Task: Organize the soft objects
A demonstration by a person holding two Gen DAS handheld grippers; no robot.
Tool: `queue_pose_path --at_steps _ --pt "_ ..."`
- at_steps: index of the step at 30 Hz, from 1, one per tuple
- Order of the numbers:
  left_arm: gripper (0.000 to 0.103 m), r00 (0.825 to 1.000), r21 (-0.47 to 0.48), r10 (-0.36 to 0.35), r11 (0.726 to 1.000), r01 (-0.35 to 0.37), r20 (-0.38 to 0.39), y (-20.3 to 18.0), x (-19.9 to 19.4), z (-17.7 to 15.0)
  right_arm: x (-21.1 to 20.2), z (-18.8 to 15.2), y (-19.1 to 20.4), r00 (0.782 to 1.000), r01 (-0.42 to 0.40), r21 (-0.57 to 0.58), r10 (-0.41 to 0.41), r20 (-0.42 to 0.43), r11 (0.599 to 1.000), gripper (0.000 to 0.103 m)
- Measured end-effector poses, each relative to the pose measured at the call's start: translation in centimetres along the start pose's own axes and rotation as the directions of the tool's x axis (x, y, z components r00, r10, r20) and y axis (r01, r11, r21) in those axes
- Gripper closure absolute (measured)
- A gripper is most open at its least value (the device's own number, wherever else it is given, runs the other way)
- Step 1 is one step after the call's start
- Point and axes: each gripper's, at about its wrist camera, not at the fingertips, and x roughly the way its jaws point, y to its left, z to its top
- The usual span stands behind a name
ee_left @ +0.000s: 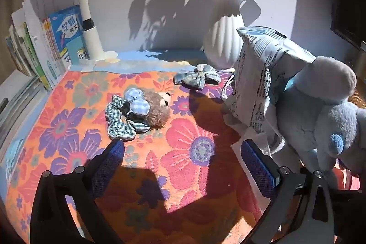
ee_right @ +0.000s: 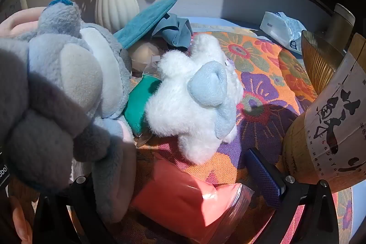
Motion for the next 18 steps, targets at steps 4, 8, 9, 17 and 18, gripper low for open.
queue_pose_path --at_steps 4,8,9,17,18 --pt "0.001 0.999 -0.02 -0.015 1.0 0.016 0.039 0.3 -0.2 -0.3 0.0 0.0 0.0 1.0 0.003 -0.002 -0.003 -0.001 1.0 0.0" --pt "0.001 0.999 0.002 -0.007 1.0 0.007 0.051 -0.2 -1.3 -0.3 -0.1 0.0 0.1 1.0 0.013 0.003 -0.013 -0.015 1.0 0.0" --pt "0.001 0.999 0.002 0.002 1.0 -0.003 0.049 -0.7 -1.7 0.0 -0.2 -0.1 0.1 0.999 0.0 -0.013 0.0 -0.038 1.0 0.0" --pt "0.001 0.996 -0.004 -0.047 0.999 0.047 0.073 -0.6 -5.1 -1.0 -2.9 -2.7 -0.9 0.99 -0.103 -0.102 0.092 -0.107 0.989 0.0" --pt "0.001 0.996 -0.01 -0.05 0.999 0.05 0.074 -0.6 -5.7 -1.1 -3.5 -3.1 -1.2 0.989 -0.118 -0.096 0.109 -0.095 0.988 0.0"
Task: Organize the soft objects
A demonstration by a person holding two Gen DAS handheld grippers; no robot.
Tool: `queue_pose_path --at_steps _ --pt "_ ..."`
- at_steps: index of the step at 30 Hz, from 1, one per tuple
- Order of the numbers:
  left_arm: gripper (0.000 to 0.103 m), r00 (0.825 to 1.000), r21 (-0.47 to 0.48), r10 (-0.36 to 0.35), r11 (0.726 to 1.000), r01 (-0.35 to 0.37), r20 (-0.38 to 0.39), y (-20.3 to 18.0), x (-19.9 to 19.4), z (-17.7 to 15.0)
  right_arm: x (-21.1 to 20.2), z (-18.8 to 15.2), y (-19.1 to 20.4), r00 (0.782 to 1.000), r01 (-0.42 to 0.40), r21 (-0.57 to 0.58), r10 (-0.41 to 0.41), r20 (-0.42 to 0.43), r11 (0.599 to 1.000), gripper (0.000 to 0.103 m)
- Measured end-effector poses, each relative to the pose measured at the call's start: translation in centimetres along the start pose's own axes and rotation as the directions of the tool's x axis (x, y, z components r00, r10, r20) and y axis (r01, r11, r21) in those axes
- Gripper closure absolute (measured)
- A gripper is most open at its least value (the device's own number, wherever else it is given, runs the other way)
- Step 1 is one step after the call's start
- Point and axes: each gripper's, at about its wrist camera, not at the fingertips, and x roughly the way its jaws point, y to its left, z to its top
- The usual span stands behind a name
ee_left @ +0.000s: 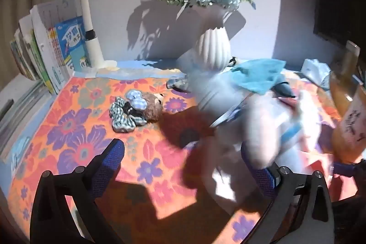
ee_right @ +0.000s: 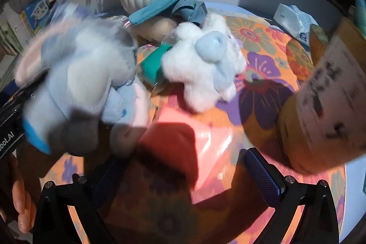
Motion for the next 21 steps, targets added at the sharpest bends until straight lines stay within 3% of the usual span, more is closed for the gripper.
queue_pose_path --at_steps 3,6,11,13,17,21 --pt "0.001 1.0 0.001 0.01 1.0 -0.01 0.014 -0.1 -1.3 0.0 -3.1 -0.9 -0.5 0.989 -0.046 0.01 0.044 0.142 0.999 0.0" --pt "0.001 1.0 -0.011 -0.001 1.0 0.001 0.024 0.1 -2.4 -0.3 -6.4 -0.7 -0.4 0.96 -0.035 -0.013 0.037 0.278 0.999 0.0" --pt "0.001 0.998 -0.026 -0.031 0.999 0.032 0.052 0.3 -3.0 -0.2 -8.7 -0.5 0.1 0.917 -0.029 -0.018 0.033 0.398 0.999 0.0" --pt "0.001 0.998 -0.026 -0.028 0.999 0.03 0.057 0.3 -2.5 -0.2 -8.1 -0.5 -0.1 0.917 -0.055 -0.008 0.054 0.396 0.998 0.0" --pt "0.001 0.996 -0.032 -0.055 0.998 0.057 0.064 -0.1 -0.9 -0.6 -6.0 -0.3 0.0 0.932 -0.029 -0.004 0.029 0.362 1.0 0.0" --pt "0.001 0.999 -0.019 -0.044 0.999 0.045 0.032 -0.7 0.9 -1.6 -4.8 -0.6 -0.7 0.937 -0.049 0.028 0.036 0.348 0.998 0.0"
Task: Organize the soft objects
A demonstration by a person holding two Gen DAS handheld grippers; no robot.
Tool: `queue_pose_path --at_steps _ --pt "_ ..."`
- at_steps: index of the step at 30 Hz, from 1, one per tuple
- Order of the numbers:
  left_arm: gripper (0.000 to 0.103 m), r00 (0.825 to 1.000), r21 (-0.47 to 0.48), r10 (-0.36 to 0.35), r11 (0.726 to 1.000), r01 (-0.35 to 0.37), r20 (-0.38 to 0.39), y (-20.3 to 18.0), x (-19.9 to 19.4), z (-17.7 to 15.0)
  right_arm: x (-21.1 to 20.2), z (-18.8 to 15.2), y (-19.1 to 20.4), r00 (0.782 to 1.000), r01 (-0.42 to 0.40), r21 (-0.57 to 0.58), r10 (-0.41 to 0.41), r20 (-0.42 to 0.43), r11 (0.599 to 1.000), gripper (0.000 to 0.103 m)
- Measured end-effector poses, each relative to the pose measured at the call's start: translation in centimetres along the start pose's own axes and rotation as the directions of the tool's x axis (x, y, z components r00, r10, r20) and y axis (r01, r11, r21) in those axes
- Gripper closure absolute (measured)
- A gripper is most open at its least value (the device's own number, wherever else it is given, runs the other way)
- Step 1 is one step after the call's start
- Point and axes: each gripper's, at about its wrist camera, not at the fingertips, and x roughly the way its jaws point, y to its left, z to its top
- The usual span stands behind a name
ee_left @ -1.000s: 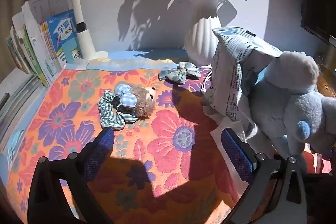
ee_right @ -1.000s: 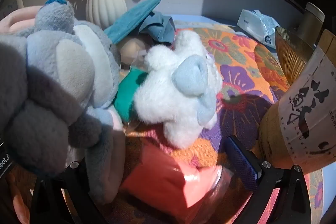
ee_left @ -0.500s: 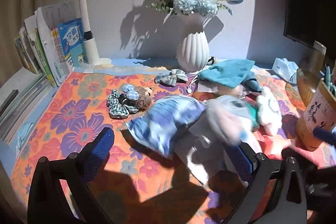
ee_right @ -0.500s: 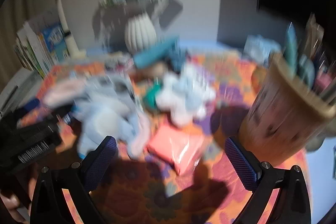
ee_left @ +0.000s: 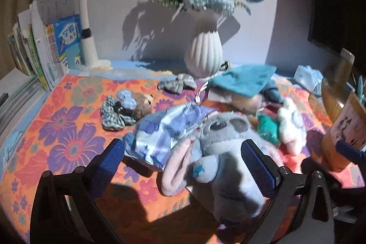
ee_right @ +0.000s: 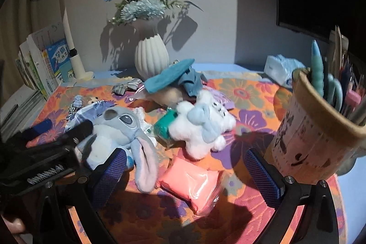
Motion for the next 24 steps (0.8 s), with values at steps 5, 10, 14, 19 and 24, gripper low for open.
queue_pose_path --at_steps 5,10,14,19,24 --pt "0.001 1.0 -0.007 -0.02 1.0 0.02 -0.007 -0.1 0.1 -0.4 0.8 -0.2 -0.8 1.0 -0.004 0.048 0.005 -0.029 0.999 0.0" --pt "0.001 1.0 -0.021 0.003 1.0 -0.004 -0.012 0.2 0.3 -0.3 0.6 -0.3 -1.3 1.0 -0.017 0.064 0.018 -0.024 0.998 0.0" --pt "0.001 1.0 -0.023 0.006 1.0 -0.006 -0.014 0.2 0.3 -0.3 0.6 -0.3 -1.0 0.999 -0.019 0.055 0.021 -0.032 0.998 0.0" --pt "0.001 1.0 -0.021 0.0 1.0 -0.001 -0.015 0.3 0.3 -0.3 0.9 -0.3 -0.6 0.999 -0.006 0.04 0.008 -0.042 0.999 0.0" --pt "0.001 1.0 -0.025 -0.004 1.0 0.003 -0.017 0.2 0.4 -0.3 1.0 -0.3 -0.6 0.999 0.005 0.027 -0.004 -0.045 1.0 0.0"
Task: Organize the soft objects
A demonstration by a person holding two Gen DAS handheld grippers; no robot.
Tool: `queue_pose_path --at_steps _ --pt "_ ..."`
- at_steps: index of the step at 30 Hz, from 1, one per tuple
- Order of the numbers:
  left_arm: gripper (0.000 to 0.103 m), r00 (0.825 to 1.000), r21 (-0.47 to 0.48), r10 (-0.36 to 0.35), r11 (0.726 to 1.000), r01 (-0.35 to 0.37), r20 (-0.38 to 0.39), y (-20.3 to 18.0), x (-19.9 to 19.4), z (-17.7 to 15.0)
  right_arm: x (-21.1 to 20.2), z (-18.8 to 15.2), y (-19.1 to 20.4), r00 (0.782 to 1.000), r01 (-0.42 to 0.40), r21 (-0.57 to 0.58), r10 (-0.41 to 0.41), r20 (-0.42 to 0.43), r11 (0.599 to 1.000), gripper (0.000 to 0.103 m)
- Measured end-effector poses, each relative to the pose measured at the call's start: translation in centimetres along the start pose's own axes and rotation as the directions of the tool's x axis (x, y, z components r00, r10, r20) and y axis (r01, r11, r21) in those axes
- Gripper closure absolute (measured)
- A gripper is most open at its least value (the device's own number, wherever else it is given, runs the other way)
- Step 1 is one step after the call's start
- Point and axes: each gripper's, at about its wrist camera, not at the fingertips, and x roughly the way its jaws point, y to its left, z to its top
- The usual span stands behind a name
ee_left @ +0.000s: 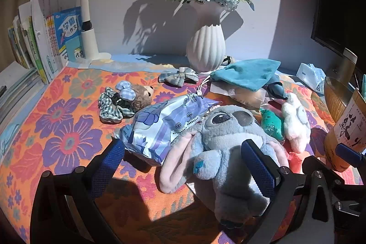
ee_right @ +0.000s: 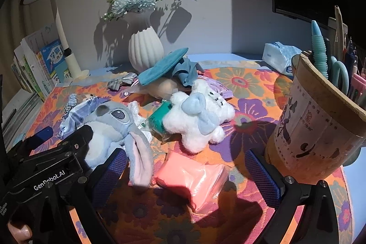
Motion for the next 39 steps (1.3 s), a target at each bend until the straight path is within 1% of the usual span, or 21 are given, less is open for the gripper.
queue_pose_path --at_steps 5,17,26,33,39 --pt "0.001 1.0 -0.004 -0.005 1.0 0.005 -0.003 0.02 0.07 -0.04 0.28 -0.04 0.2 1.0 0.012 -0.01 -0.012 -0.012 1.0 0.0" --pt "0.001 1.0 -0.007 -0.007 1.0 0.007 -0.006 0.04 0.13 -0.03 0.39 -0.09 0.51 1.0 0.025 -0.027 -0.026 -0.012 0.999 0.0" --pt "0.001 1.0 -0.008 -0.009 1.0 0.009 -0.005 0.07 0.15 -0.05 0.57 0.02 -0.07 1.0 0.016 0.008 -0.015 -0.025 1.0 0.0" --pt "0.001 1.0 -0.009 -0.009 1.0 0.009 -0.005 0.06 0.15 -0.05 0.47 -0.13 0.54 0.999 0.033 -0.025 -0.033 -0.016 0.999 0.0" --pt "0.001 1.0 -0.009 -0.009 1.0 0.009 -0.006 0.08 0.15 -0.03 0.47 -0.16 0.57 0.999 0.034 -0.024 -0.034 -0.018 0.999 0.0"
